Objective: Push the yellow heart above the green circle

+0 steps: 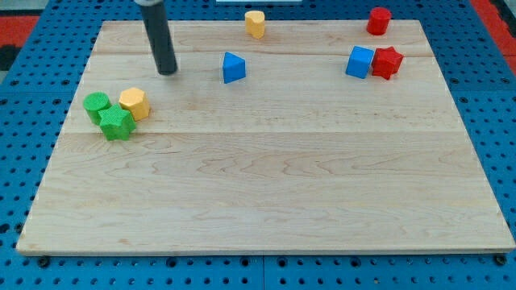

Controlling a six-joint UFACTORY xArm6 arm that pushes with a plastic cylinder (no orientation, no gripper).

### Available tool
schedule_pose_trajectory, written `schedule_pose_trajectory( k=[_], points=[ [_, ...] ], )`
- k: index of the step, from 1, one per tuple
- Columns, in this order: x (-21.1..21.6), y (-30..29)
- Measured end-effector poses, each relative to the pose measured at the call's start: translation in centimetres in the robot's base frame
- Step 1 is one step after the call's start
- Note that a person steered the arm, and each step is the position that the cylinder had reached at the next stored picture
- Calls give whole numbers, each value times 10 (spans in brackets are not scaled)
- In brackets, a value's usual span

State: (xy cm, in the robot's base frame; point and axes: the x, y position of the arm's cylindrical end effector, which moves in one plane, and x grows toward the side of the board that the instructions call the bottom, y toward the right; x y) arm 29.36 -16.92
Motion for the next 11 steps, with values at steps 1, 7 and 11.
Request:
schedule_pose_trajectory(
  k=[1,7,11],
  points=[
    [-48,16],
    [-89,73],
    [-102,83]
  ],
)
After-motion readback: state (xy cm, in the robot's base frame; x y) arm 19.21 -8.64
